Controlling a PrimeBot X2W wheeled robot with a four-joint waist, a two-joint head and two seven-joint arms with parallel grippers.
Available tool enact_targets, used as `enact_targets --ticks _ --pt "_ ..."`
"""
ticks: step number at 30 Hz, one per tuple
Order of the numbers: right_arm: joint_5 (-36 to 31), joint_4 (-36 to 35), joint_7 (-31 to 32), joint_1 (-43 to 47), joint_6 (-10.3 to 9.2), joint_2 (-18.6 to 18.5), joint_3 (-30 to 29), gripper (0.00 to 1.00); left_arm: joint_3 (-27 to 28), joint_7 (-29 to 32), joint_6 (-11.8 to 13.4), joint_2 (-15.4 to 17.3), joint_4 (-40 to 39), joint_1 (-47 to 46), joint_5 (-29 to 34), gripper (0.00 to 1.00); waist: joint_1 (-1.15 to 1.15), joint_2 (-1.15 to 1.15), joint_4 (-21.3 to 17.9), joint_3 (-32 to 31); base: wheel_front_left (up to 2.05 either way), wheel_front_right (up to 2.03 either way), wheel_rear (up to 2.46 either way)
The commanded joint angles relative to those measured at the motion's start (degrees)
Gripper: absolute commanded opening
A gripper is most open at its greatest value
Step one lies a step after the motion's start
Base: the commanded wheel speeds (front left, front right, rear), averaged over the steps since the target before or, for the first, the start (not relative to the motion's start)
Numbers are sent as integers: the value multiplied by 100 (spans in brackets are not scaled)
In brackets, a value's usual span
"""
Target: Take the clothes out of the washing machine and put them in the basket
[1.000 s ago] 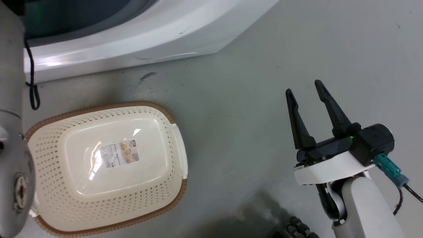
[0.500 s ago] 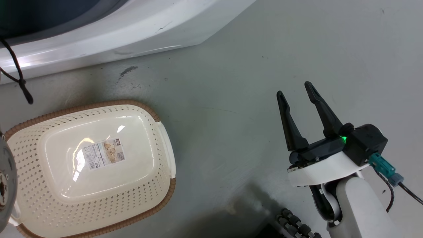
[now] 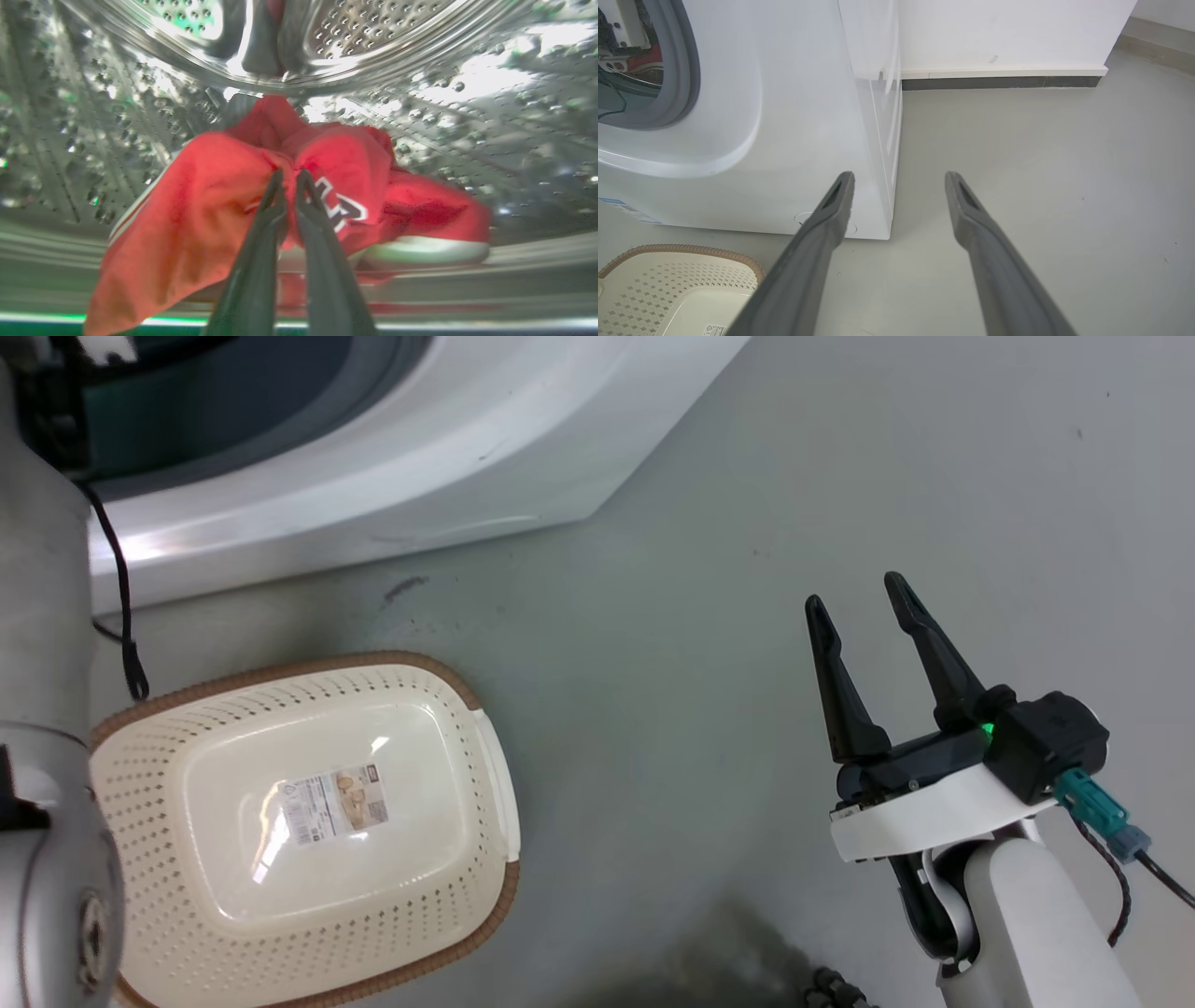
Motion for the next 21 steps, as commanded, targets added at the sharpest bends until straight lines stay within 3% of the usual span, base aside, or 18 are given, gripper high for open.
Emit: enact_targets --ticks 1,11,18,21 --pt "-62 37 -22 79 -4 4 -52 100 45 -265 -10 -92 -39 217 -87 0 0 0 130 -292 0 0 0" --pt "-259 216 -21 534 -4 3 -279 100 182 -1707 -189 -548 93 1214 -481 0 0 0 402 -1274 0 0 0" --pt "-333 323 -21 925 -4 3 -390 100 267 -1993 -401 -742 -151 2011 -642 0 0 0 561 -1965 0 0 0" --pt "-354 343 -15 1102 -3 3 -432 100 362 -1999 -465 -802 -659 2441 -666 0 0 0 631 -2219 0 0 0"
